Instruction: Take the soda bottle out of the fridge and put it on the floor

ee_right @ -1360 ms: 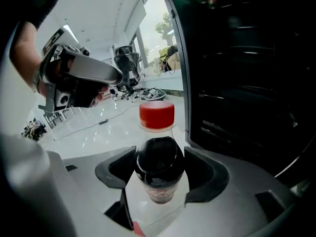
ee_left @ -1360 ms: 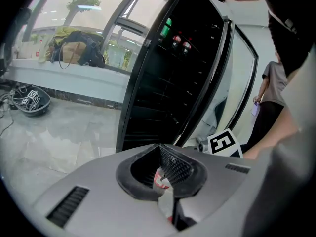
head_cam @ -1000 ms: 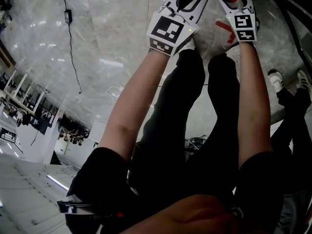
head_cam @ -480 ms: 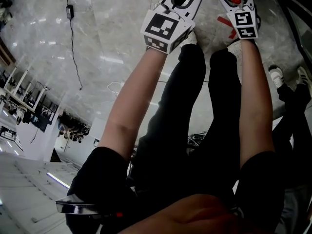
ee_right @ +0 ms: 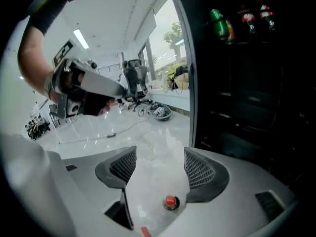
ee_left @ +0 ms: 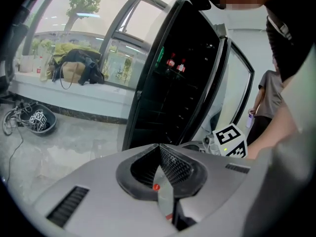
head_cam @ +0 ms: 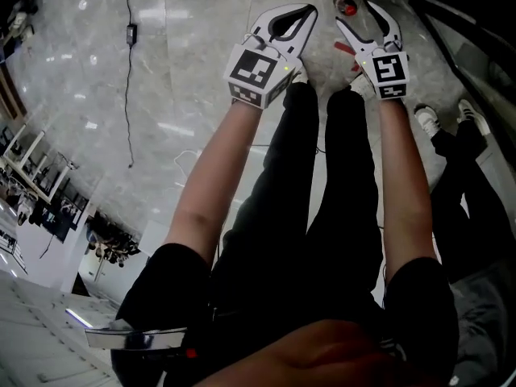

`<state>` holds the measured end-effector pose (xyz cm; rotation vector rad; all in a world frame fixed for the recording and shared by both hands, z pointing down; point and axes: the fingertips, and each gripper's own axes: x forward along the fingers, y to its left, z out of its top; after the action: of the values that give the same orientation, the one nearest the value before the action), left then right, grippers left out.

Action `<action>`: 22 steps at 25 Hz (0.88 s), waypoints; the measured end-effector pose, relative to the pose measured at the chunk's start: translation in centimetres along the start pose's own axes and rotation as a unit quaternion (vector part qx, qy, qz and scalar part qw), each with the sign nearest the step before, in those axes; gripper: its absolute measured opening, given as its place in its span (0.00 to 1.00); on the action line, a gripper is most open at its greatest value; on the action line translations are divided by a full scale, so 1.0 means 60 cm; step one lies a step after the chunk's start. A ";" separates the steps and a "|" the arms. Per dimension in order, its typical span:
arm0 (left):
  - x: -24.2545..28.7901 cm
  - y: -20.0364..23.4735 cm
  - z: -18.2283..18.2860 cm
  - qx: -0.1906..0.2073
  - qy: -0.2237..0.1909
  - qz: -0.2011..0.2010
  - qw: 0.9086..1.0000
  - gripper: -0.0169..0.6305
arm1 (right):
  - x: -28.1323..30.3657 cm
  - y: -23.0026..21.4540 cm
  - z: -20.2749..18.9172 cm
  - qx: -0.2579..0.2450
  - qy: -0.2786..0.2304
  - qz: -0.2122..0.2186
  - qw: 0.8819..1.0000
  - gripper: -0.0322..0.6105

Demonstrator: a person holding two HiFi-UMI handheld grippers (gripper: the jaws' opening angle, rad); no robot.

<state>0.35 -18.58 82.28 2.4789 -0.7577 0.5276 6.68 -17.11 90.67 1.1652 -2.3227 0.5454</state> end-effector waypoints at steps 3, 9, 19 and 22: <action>-0.044 -0.044 0.083 0.009 -0.021 -0.007 1.000 0.04 | -0.095 0.022 0.122 0.017 -0.055 0.004 0.998 0.52; -0.140 -0.168 0.264 0.023 -0.071 -0.030 0.997 0.04 | -0.309 0.064 0.341 0.023 -0.142 0.010 0.990 0.51; -0.301 -0.378 0.532 0.076 -0.124 -0.110 0.983 0.04 | -0.600 0.118 0.619 0.012 -0.230 0.035 0.973 0.14; -0.344 -0.419 0.562 0.080 -0.122 -0.124 0.981 0.04 | -0.660 0.148 0.664 0.002 -0.247 0.051 0.968 0.07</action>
<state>6.76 -10.55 36.54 2.7721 -0.4975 0.2017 10.51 -8.95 34.53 1.3037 -2.8131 0.3180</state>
